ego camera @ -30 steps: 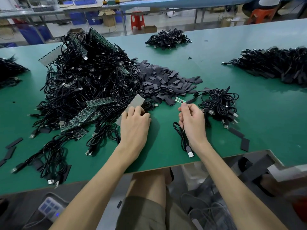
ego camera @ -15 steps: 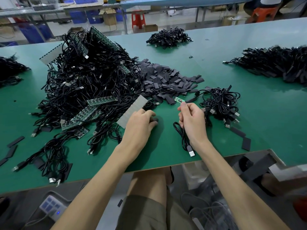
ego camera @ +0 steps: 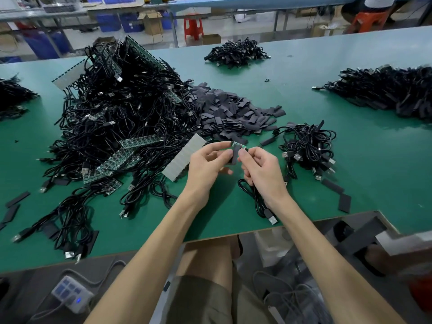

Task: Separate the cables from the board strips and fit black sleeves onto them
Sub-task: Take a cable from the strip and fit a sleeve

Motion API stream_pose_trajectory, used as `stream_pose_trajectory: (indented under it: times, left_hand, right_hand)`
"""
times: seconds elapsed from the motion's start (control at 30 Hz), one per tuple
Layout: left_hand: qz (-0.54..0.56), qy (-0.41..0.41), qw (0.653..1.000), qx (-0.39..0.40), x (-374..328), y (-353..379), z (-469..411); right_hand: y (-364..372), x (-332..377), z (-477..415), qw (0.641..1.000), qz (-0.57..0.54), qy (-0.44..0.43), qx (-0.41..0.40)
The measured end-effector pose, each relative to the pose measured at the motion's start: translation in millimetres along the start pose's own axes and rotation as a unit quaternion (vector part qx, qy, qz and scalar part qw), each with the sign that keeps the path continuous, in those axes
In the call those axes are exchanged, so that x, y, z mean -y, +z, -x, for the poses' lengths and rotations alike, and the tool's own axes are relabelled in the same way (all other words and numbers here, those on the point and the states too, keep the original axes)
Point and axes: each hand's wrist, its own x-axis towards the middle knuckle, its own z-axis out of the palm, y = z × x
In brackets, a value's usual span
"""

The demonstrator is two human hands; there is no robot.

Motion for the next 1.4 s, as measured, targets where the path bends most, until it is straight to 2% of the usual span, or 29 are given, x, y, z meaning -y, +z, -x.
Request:
stream_pose_trajectory:
  times: [0.2, 0.5, 0.73, 0.97, 1.2, 1.4]
  left_hand:
    - [-0.003, 0.018, 0.999, 0.047, 12.8, 0.8, 1.6]
    - [-0.024, 0.033, 0.997, 0.064, 13.9, 1.9, 6.5]
    - [-0.014, 0.039, 0.997, 0.061, 12.5, 1.9, 9.0]
    - [-0.019, 0.048, 0.998, 0.023, 11.9, 1.2, 9.1]
    - [0.087, 0.025, 0.996, 0.015, 8.7, -3.3, 8.1]
    - [0.221, -0.015, 0.975, -0.012, 6.1, -11.7, 2.3]
  right_hand:
    - [0.4, -0.4, -1.5, 1.000, 0.001, 0.012, 0.016]
    - [-0.5, -3.8, -0.9, 0.999, 0.035, 0.007, 0.001]
    - [-1.0, -5.5, -0.9, 0.997, 0.078, -0.020, 0.012]
    - [-0.1, -2.3, 2.3, 1.000, 0.019, -0.019, 0.016]
    - [-2.3, -2.0, 0.8, 0.999, 0.029, -0.032, -0.001]
    - [-1.1, -4.2, 0.2, 0.997, 0.046, -0.040, 0.055]
